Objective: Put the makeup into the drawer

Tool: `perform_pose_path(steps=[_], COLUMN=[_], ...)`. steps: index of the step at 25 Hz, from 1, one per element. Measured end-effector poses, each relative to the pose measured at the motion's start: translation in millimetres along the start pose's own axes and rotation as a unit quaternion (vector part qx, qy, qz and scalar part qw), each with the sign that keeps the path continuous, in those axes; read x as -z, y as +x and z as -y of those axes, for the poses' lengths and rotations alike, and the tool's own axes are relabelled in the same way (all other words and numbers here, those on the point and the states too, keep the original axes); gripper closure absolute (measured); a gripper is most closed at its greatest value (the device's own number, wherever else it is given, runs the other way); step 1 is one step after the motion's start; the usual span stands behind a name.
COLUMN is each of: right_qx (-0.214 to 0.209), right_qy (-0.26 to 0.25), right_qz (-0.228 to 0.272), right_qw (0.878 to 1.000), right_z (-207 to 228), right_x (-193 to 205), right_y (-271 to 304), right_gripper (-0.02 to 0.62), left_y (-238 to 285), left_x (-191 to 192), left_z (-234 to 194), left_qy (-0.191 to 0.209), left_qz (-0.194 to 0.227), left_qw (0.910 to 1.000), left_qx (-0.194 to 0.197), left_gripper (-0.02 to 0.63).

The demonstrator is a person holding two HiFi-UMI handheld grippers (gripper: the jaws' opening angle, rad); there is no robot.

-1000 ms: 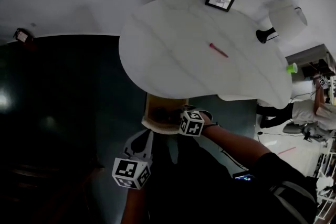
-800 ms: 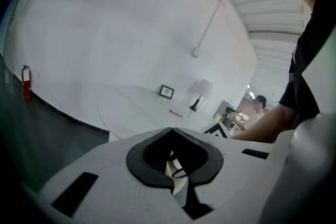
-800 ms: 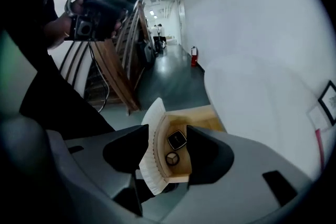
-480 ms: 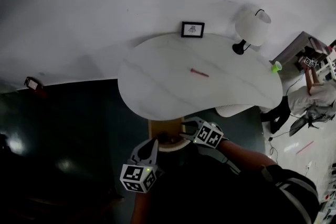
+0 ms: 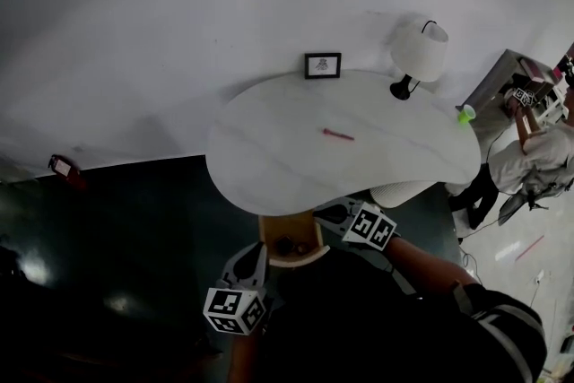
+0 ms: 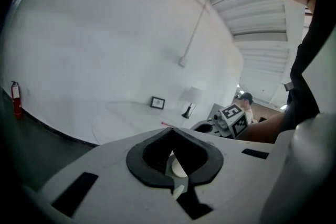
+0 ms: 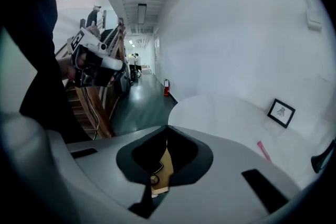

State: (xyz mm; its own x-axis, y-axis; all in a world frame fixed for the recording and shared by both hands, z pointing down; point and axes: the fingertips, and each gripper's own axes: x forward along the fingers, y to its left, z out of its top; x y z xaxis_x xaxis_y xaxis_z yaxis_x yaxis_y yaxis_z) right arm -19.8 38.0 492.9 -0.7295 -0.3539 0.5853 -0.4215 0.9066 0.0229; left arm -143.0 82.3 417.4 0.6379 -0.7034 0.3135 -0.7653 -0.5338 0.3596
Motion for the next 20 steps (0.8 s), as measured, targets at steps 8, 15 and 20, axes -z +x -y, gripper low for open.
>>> perform_pose_path(steps=[8, 15, 20], right_qx=[-0.024, -0.010, -0.011], right_qy=[-0.016, -0.037, -0.050], right_qz=[0.020, 0.012, -0.004], right_qw=[0.999, 0.999, 0.999], right_z=[51.3, 147.0, 206.2], right_x=[-9.4, 3.7, 15.9], right_y=[-3.6, -17.8, -28.3], right_gripper=[0.578, 0.578, 0.577], left_y=[32.3, 98.3, 144.1], left_x=[-8.8, -42.5, -54.0], left_z=[-8.7, 6.7, 17.2], left_qy=[-0.017, -0.004, -0.012], left_qz=[0.008, 0.032, 0.029], left_qw=[0.9993, 0.9976, 0.9966], left_qx=[-0.033, -0.061, -0.076], left_gripper=[0.595, 0.595, 0.595])
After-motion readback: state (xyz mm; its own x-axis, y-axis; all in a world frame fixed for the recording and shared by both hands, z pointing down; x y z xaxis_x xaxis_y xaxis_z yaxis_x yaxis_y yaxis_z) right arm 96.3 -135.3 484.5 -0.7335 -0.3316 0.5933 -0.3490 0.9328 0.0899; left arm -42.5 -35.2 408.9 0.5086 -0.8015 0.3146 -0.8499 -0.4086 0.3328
